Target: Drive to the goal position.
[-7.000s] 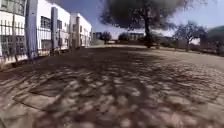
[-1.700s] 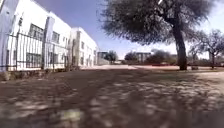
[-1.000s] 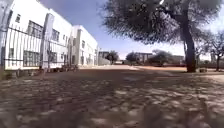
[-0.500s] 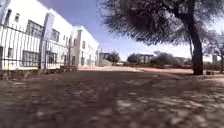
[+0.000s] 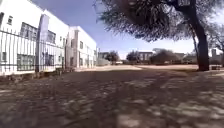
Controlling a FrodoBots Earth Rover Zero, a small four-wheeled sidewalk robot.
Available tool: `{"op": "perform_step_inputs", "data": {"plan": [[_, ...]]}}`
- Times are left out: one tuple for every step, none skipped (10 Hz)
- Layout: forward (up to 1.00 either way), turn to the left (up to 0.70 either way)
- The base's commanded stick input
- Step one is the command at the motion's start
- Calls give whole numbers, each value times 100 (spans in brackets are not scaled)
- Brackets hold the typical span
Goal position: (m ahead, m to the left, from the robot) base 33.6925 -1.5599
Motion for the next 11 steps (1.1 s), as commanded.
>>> {"op": "perform_step_inputs", "data": {"plan": [[100,0],[100,0],[100,0],[100,0],[100,0],[100,0],[100,0],[100,0],[100,0],[100,0],[100,0]]}}
